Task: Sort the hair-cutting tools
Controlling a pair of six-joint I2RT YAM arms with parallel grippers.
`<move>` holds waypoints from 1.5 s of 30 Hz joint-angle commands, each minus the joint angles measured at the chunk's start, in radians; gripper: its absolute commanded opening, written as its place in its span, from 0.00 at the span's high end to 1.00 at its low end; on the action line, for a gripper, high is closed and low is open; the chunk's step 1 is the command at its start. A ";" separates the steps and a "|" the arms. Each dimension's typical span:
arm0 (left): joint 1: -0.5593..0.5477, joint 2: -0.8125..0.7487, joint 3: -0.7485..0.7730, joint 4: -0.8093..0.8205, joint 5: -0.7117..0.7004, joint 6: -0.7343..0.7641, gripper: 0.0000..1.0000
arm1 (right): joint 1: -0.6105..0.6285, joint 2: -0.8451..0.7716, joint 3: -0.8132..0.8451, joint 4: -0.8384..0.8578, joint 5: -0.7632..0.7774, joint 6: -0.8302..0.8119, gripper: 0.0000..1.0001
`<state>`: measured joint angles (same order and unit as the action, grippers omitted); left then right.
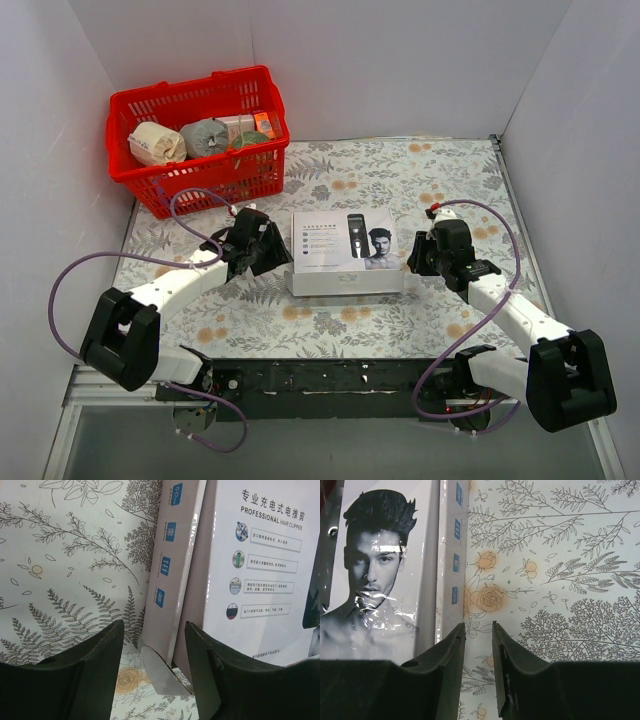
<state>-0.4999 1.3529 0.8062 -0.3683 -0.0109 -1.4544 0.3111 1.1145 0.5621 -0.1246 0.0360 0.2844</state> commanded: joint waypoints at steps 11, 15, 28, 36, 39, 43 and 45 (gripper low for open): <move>-0.011 -0.012 -0.042 -0.015 0.009 0.012 0.63 | 0.016 0.008 -0.005 0.051 -0.022 -0.004 0.64; -0.011 -0.017 -0.045 -0.018 0.009 0.011 0.69 | 0.017 0.008 -0.007 0.054 -0.027 -0.001 0.64; -0.046 0.029 -0.039 -0.027 0.008 0.011 0.68 | 0.037 0.007 -0.045 0.051 -0.028 -0.001 0.64; -0.098 0.071 -0.045 -0.018 -0.001 -0.001 0.69 | 0.059 -0.039 -0.091 0.025 -0.028 0.004 0.64; -0.114 0.081 -0.045 -0.017 -0.006 -0.009 0.69 | 0.063 -0.070 -0.099 0.011 -0.028 0.004 0.64; -0.126 0.088 -0.042 -0.017 -0.008 -0.012 0.69 | 0.069 -0.096 -0.096 -0.015 -0.028 0.001 0.64; -0.132 0.083 -0.041 -0.018 -0.008 -0.015 0.70 | 0.071 -0.105 -0.094 -0.023 -0.028 0.001 0.64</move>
<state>-0.6106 1.4441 0.7685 -0.3931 -0.0254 -1.4563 0.3687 1.0389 0.4644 -0.1356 0.0238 0.2844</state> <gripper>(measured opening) 0.306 0.362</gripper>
